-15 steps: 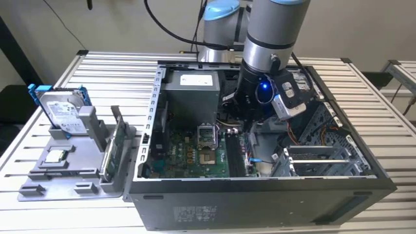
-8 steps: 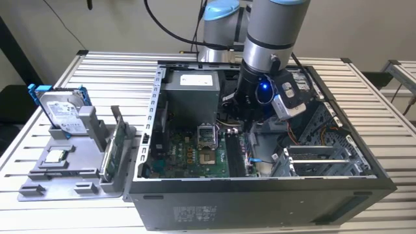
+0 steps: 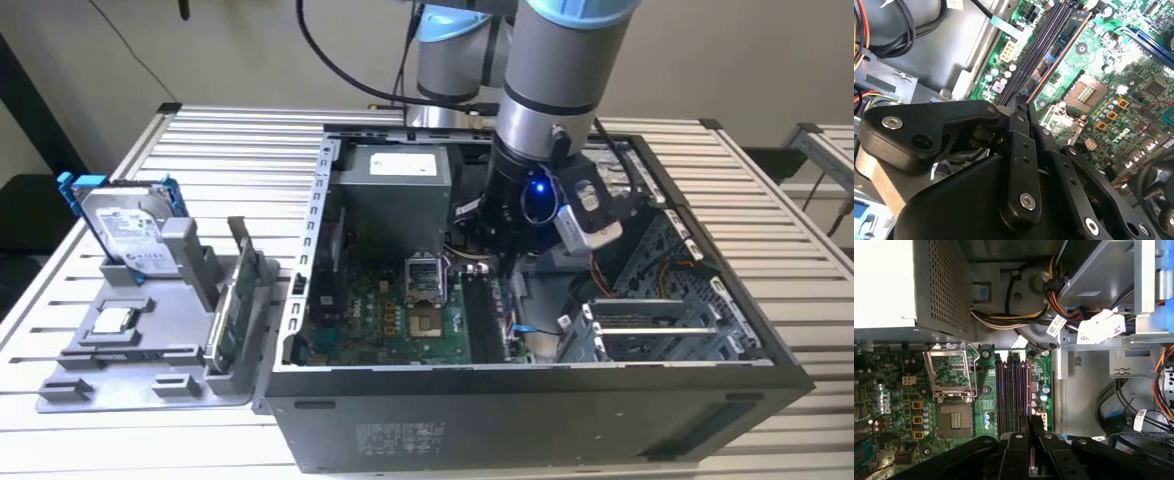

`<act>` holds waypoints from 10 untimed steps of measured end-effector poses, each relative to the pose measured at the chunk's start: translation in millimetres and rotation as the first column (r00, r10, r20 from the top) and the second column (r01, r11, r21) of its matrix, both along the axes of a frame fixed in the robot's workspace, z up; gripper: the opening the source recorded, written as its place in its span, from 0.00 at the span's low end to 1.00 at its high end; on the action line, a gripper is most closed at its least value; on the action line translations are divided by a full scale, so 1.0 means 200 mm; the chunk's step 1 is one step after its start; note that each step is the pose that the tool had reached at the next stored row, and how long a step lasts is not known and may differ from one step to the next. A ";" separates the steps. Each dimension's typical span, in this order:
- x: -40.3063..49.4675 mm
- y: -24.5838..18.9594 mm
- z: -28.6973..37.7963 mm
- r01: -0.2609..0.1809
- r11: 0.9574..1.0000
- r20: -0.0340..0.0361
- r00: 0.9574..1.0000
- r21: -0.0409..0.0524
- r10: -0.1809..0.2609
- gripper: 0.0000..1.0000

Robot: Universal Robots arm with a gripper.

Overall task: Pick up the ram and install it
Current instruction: 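Insert the ram into the slot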

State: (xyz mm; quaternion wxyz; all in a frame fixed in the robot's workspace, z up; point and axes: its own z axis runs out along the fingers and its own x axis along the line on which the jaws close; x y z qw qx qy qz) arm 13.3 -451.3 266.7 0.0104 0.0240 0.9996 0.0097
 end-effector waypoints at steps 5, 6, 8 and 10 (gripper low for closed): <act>0.000 0.002 -0.025 -0.002 1.000 0.003 1.000 -0.002 0.002 0.14; 0.000 0.002 -0.030 -0.002 1.000 0.003 1.000 -0.002 0.002 0.14; -0.001 0.001 -0.047 -0.002 1.000 0.007 1.000 -0.002 0.002 0.14; -0.001 0.002 -0.060 -0.003 1.000 0.016 1.000 -0.002 0.003 0.14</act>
